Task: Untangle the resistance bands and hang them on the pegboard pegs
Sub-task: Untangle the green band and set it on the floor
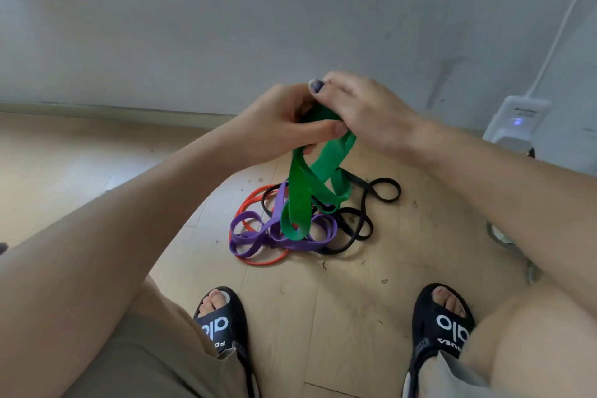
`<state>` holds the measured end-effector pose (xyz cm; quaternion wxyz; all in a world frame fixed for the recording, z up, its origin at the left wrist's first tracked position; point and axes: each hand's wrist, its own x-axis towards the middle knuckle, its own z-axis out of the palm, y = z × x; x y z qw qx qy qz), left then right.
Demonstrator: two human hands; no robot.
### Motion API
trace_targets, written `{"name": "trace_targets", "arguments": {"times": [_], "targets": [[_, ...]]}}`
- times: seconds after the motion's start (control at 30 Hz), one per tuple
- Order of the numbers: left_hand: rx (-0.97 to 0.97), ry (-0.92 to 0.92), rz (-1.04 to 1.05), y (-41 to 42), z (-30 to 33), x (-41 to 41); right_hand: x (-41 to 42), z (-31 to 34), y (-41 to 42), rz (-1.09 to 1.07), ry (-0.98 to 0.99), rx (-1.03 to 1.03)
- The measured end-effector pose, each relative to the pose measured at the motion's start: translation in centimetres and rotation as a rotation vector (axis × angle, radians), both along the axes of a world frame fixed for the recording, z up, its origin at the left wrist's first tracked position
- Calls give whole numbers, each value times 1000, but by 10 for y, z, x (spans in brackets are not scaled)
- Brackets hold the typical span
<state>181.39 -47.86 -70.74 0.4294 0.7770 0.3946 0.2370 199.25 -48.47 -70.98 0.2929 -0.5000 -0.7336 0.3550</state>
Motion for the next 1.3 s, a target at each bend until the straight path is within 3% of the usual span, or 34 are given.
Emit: {"name": "trace_targets", "arguments": {"times": [0.23, 0.33, 0.43, 0.6, 0.73, 0.93, 1.07, 1.23, 1.3], "targets": [[-7, 21, -7, 1, -1, -4, 0, -1, 4, -69, -85, 49], [-39, 1, -19, 3, -5, -7, -3, 2, 6, -98, 38, 64], [-35, 104, -53, 7, -10, -11, -6, 10, 7, -143, 177, 66], [57, 273, -36, 10, -21, -14, 5, 19, 10, -238, 272, 34], [146, 301, -19, 10, -20, -13, 20, 22, 14, -313, 313, 6], [273, 246, 51, 3, 0, -10, 50, 11, 17, -285, -79, 96], [343, 243, 52, -4, 7, -10, 50, 6, 7, -194, -207, 49], [304, 225, 32, -6, 11, -4, 23, 14, -7, -32, 195, -127], [270, 217, 21, -8, 9, 0, 11, 8, -8, 3, 210, -113]]}}
